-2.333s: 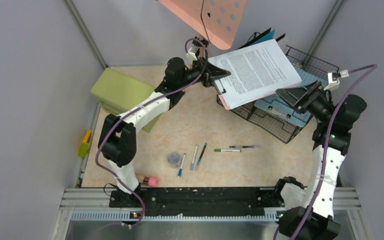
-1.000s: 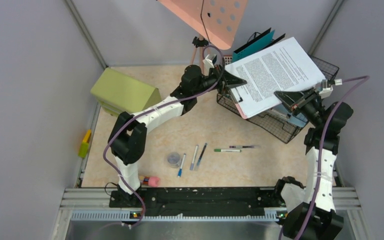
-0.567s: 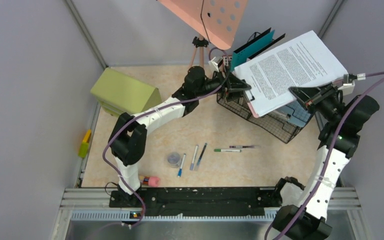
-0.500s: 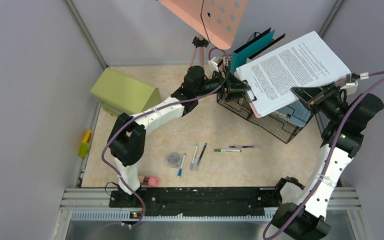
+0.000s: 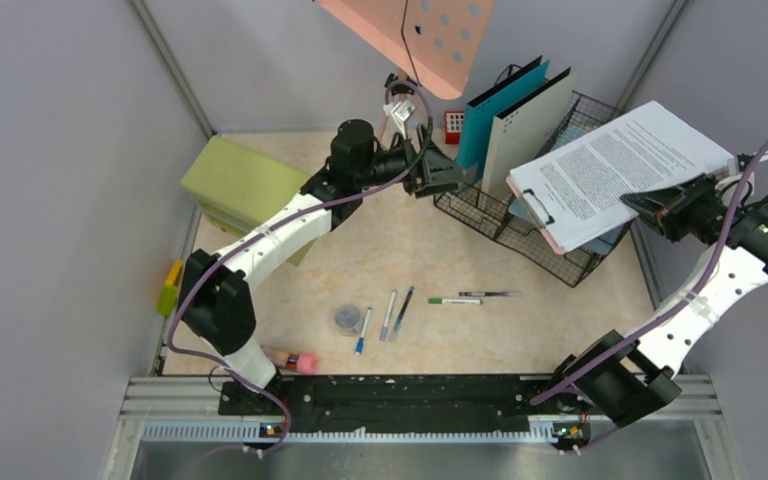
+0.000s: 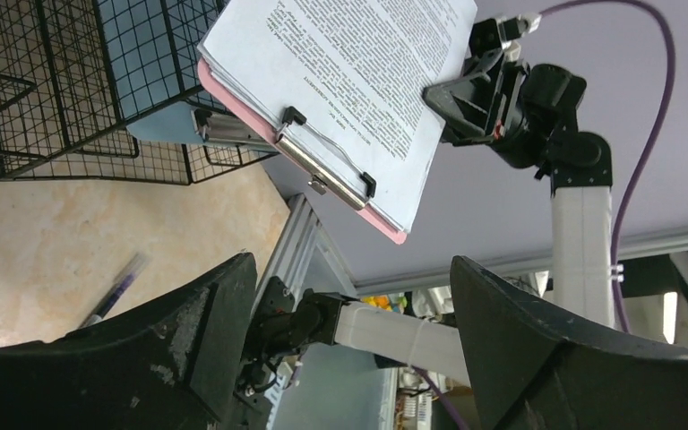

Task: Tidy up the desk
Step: Place the folder in the storage box.

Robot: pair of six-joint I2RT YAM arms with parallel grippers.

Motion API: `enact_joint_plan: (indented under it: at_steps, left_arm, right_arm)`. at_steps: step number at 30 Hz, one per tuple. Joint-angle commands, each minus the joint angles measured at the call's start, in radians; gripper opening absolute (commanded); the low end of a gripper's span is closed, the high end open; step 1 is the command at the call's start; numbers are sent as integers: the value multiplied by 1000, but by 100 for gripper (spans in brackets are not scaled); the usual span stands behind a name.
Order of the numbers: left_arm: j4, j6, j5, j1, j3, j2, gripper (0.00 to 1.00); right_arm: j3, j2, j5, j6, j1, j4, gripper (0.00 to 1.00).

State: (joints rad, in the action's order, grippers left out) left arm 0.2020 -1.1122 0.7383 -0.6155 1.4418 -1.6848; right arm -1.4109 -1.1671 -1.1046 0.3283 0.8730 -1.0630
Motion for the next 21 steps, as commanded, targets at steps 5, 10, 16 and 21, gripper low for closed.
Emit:
enact_joint_plan:
  at_steps: [5, 10, 16, 21]
  left_arm:
    - [-58, 139, 16, -4, -47, 79, 84]
    - [-79, 205, 13, -3, -48, 93, 84]
    - [-124, 324, -18, -4, -53, 129, 84]
    - [-150, 367, -29, -3, -47, 134, 84]
  right_arm:
    - [-136, -51, -14, -289, 9, -233, 0]
    - [-167, -81, -30, -375, 11, -305, 0]
    - [-203, -165, -31, -484, 14, -387, 0]
    - [-254, -226, -33, -494, 13, -399, 0]
